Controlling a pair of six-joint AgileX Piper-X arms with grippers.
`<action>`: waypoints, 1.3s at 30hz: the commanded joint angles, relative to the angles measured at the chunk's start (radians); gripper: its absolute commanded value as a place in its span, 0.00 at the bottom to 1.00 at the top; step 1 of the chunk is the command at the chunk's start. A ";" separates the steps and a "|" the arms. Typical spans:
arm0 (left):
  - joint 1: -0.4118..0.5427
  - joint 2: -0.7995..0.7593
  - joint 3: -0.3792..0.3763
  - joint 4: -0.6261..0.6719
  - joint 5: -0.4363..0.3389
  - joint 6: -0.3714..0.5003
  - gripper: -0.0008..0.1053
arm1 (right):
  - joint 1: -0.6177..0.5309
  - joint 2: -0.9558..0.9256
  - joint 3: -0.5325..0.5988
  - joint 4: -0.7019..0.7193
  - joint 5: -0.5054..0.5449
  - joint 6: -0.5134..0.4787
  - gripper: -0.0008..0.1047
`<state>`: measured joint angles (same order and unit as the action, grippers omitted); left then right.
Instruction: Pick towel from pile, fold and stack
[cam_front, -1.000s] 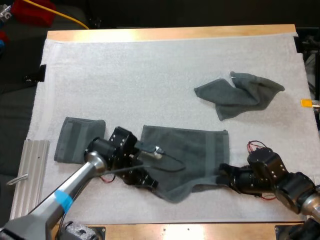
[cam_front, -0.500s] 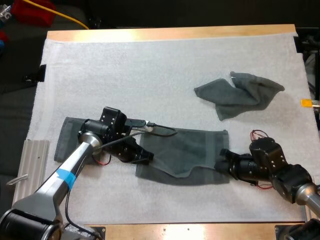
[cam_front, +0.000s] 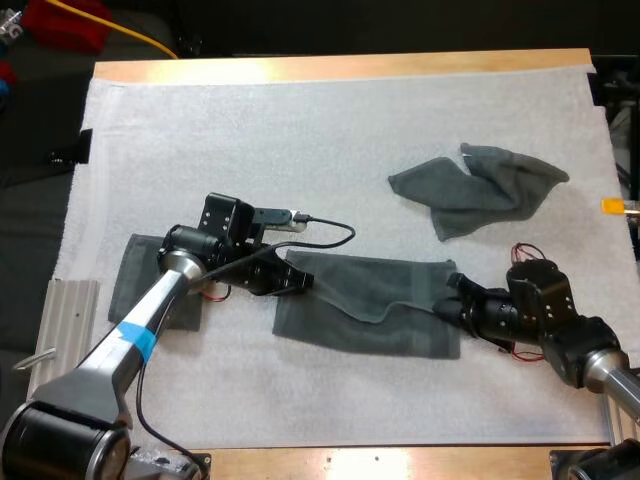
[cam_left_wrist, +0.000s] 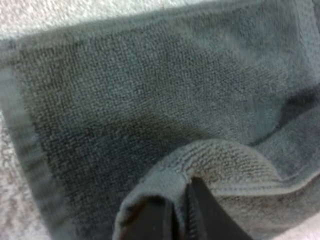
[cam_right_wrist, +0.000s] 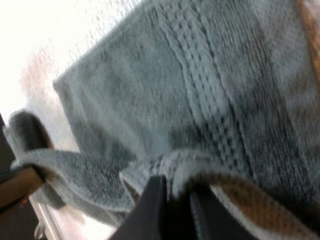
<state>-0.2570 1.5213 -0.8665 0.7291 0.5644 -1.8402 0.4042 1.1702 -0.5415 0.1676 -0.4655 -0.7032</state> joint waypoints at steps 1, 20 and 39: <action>0.001 0.007 -0.007 -0.008 -0.023 -0.003 0.01 | -0.005 0.012 -0.006 -0.016 -0.003 0.000 0.03; 0.001 0.019 -0.007 -0.114 -0.167 -0.003 0.01 | -0.005 0.048 -0.006 -0.081 0.167 0.007 0.03; 0.001 0.019 -0.007 -0.135 -0.114 0.004 0.64 | -0.005 0.048 -0.006 -0.188 0.155 -0.024 0.66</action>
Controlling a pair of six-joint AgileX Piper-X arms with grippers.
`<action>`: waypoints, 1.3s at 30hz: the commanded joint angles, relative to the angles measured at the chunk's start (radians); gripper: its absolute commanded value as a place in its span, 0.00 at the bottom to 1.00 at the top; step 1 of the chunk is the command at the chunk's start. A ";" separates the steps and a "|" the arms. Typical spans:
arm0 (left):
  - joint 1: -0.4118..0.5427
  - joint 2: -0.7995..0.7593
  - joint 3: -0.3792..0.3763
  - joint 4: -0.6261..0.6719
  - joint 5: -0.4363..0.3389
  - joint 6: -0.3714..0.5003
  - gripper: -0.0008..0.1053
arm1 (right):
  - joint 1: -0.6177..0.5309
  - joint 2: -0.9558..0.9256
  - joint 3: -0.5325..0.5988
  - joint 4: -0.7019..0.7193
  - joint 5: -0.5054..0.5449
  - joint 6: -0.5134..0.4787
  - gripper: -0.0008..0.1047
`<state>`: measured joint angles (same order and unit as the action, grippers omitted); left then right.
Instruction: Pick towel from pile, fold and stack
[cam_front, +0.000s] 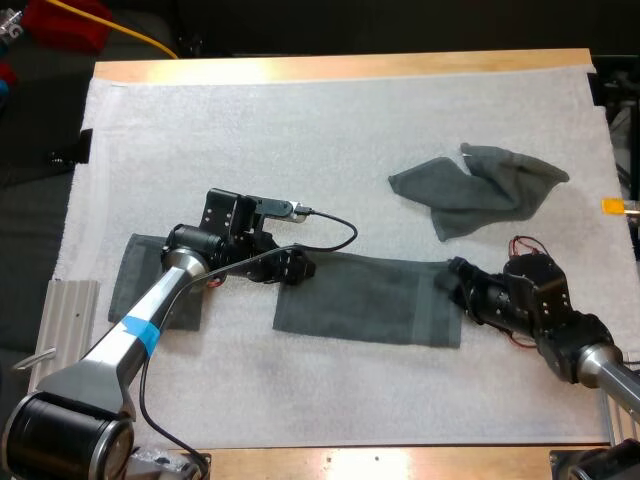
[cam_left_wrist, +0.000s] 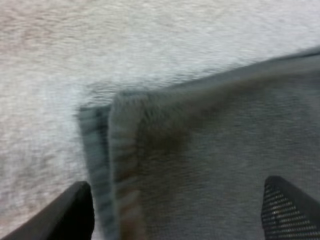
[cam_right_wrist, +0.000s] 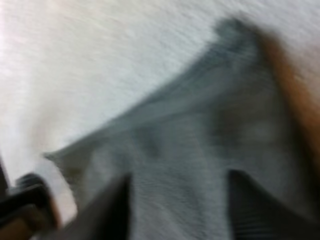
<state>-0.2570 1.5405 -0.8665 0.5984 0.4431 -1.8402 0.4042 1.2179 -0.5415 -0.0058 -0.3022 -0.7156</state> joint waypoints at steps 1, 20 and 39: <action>0.001 -0.001 -0.007 -0.004 0.022 0.004 0.64 | -0.005 0.001 -0.006 -0.035 -0.018 -0.024 0.69; 0.001 -0.082 -0.007 0.111 0.140 0.096 0.64 | -0.005 -0.076 -0.006 0.147 -0.075 -0.260 0.73; 0.001 -0.418 -0.007 0.268 0.191 0.096 0.64 | -0.005 -0.279 -0.006 0.457 -0.022 -0.389 0.73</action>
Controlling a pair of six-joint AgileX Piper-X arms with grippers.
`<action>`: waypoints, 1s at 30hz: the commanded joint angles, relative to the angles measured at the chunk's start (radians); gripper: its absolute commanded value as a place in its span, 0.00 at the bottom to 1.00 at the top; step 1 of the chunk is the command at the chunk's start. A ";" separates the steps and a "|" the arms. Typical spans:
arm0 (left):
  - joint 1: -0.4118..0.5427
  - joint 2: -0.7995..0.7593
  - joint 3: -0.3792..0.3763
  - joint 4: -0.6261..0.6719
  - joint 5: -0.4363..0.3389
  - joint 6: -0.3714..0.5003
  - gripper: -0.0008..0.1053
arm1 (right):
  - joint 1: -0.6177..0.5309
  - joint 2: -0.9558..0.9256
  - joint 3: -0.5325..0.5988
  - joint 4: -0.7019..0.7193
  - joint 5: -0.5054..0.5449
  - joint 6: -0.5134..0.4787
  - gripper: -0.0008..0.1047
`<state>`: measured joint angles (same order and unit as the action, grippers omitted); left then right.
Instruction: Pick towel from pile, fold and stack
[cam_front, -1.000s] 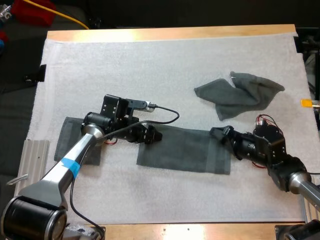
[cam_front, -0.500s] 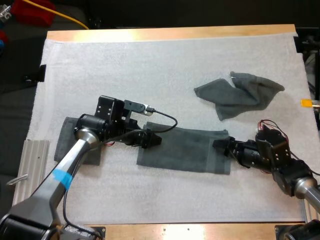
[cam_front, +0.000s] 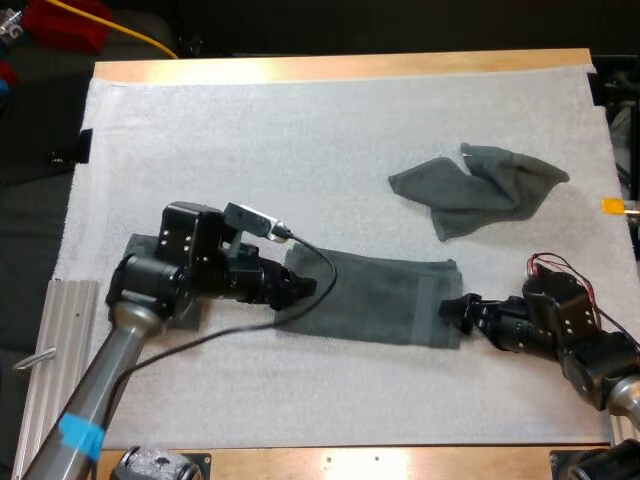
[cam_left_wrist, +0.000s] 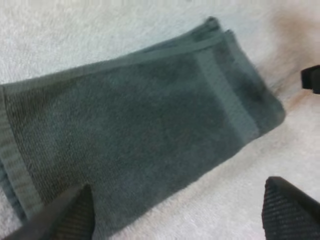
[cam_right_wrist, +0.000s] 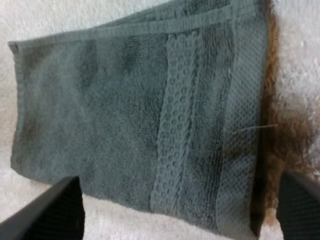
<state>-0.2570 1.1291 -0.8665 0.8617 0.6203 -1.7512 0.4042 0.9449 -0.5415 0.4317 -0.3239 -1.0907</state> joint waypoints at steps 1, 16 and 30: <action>0.001 -0.019 -0.007 0.013 0.014 0.007 0.64 | -0.005 -0.011 -0.006 0.032 0.001 -0.014 0.73; 0.001 -0.176 -0.007 0.221 -0.003 0.007 0.64 | -0.005 -0.098 -0.084 0.247 0.104 -0.094 0.73; 0.001 -0.190 -0.007 0.236 0.027 0.005 0.64 | -0.005 -0.065 -0.140 0.306 0.184 -0.197 0.73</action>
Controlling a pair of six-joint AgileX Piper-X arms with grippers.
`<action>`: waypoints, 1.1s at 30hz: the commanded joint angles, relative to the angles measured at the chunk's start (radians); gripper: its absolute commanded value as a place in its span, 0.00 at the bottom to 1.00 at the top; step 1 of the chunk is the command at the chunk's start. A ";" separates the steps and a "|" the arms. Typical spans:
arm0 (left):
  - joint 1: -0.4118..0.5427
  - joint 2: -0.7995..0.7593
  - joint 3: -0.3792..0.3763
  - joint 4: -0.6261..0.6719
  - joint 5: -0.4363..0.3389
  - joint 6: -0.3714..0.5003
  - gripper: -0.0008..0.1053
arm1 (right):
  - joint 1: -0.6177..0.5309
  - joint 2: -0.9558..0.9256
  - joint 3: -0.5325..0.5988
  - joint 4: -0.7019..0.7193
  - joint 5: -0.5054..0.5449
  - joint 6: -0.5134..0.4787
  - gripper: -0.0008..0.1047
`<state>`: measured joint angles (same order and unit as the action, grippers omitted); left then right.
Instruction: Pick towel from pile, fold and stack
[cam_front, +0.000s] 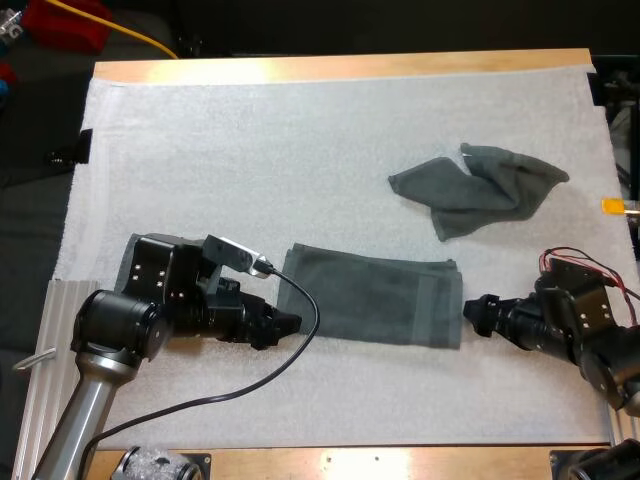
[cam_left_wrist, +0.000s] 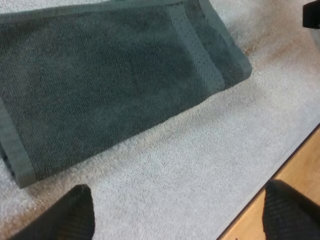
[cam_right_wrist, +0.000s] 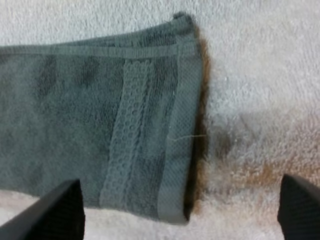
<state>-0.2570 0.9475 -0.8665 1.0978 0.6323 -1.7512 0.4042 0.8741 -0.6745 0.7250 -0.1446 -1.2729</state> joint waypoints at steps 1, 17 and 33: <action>0.001 -0.008 -0.007 0.000 0.030 0.005 0.64 | -0.005 0.020 -0.007 0.013 0.005 -0.021 0.73; 0.001 -0.008 -0.007 0.009 0.054 0.005 0.64 | -0.005 0.306 -0.007 -0.166 -0.180 -0.058 0.73; 0.001 -0.008 -0.007 0.028 0.054 0.005 0.64 | -0.122 0.497 -0.007 -0.357 -0.454 0.048 0.70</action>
<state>-0.2570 0.9475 -0.8665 1.1218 0.6718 -1.7503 0.2859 1.3682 -0.6759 0.3763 -0.5677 -1.2254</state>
